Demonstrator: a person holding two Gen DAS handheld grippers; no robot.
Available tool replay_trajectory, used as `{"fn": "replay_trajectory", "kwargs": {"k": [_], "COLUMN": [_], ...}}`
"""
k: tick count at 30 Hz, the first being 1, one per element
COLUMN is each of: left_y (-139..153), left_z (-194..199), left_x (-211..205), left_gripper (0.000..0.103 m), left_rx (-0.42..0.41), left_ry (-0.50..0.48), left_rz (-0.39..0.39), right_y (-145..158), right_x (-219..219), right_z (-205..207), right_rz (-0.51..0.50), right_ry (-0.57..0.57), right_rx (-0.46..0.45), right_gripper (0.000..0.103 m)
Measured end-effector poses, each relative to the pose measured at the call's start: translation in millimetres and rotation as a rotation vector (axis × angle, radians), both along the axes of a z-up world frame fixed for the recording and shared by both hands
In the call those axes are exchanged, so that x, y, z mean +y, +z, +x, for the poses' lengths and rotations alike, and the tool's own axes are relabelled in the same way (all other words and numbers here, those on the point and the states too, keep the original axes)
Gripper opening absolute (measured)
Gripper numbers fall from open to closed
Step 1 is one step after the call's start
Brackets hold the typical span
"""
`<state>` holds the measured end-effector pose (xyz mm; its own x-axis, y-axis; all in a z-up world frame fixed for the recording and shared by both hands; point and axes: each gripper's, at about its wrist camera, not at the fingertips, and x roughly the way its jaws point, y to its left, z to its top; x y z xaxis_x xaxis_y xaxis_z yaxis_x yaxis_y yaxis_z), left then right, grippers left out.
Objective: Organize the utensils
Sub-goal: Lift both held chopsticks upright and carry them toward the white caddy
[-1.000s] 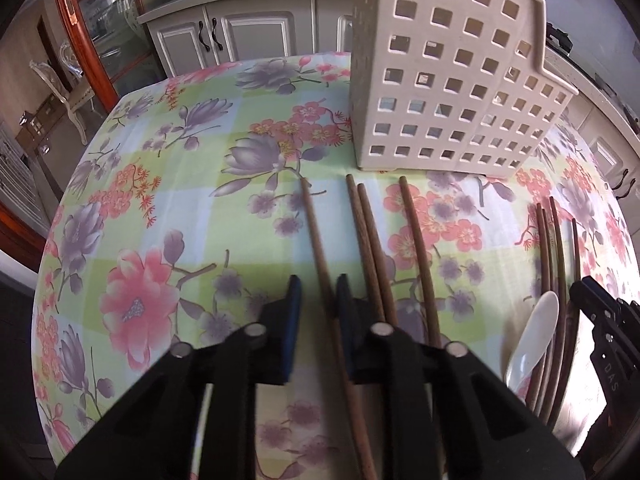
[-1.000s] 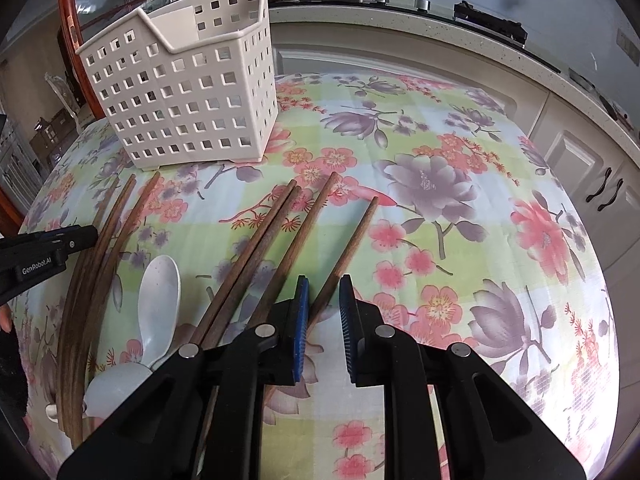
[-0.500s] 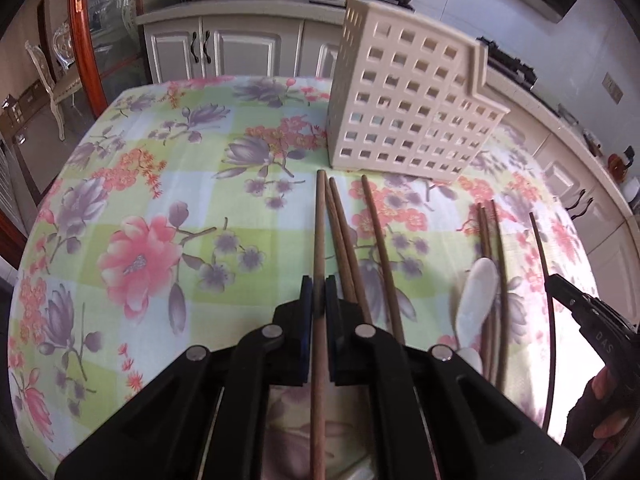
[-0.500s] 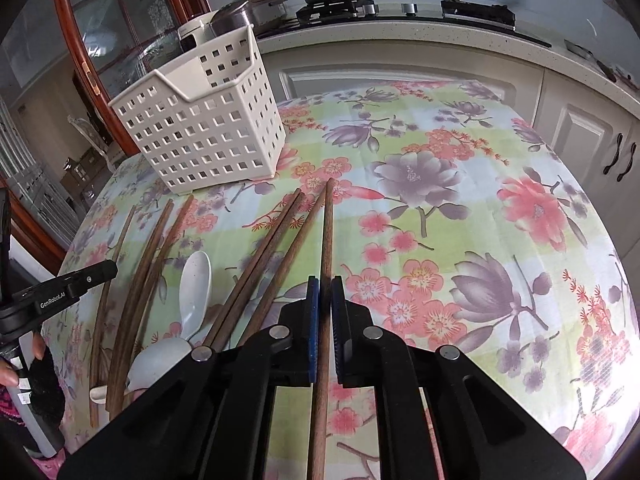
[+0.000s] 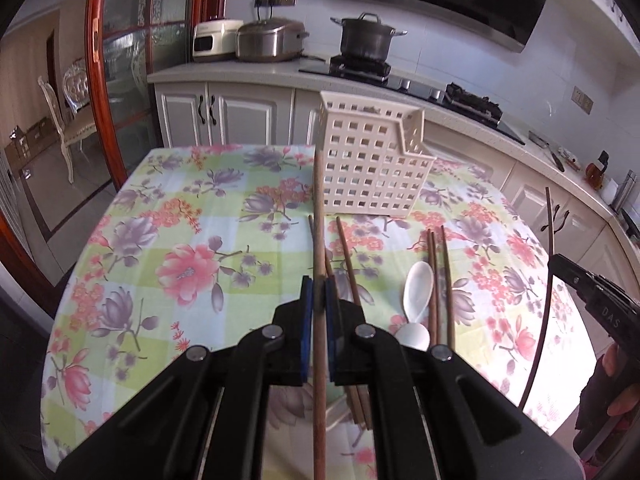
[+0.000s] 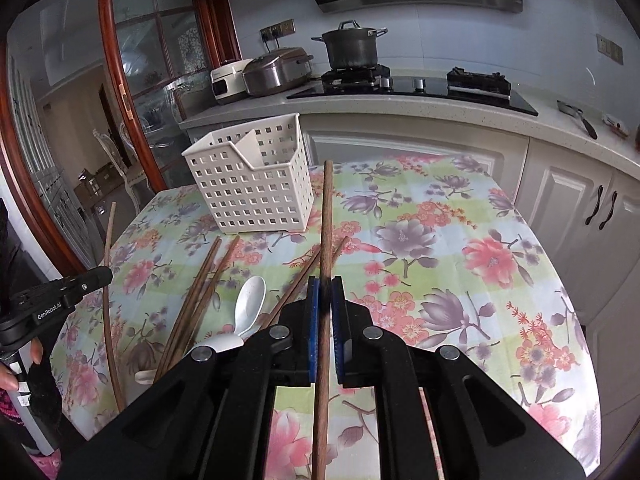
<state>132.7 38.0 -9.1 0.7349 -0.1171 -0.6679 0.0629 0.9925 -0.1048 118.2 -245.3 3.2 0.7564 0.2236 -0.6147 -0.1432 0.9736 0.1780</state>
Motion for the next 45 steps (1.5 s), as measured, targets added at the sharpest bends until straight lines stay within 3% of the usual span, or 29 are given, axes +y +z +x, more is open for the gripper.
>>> {"fn": "replay_trajectory", "kwargs": {"k": [20,32,45], "left_y": [35.8,53.3,68.3], "left_z": [-85.6,-100.5,-73.8], "left_x": [-23.4,-32.0,-40.6], "left_gripper": [0.006,0.006,0.006], "left_rx": [-0.255,-0.368,-0.437], "left_ry": [0.031,0.029,0.015], "left_rz": [0.07,0.072,0.083], "right_y": [40.3,48.5,62.6], "right_x": [18.3,26.0,39.5], "right_z": [-65.5,-72.1,-40.3], "right_rz": [-0.045,-0.045,-0.064], "right_ry": [0.061,0.076,0.103], "right_rx": [-0.189,-0.248,-0.291], "right_gripper": [0.009,0.009,0.009]}}
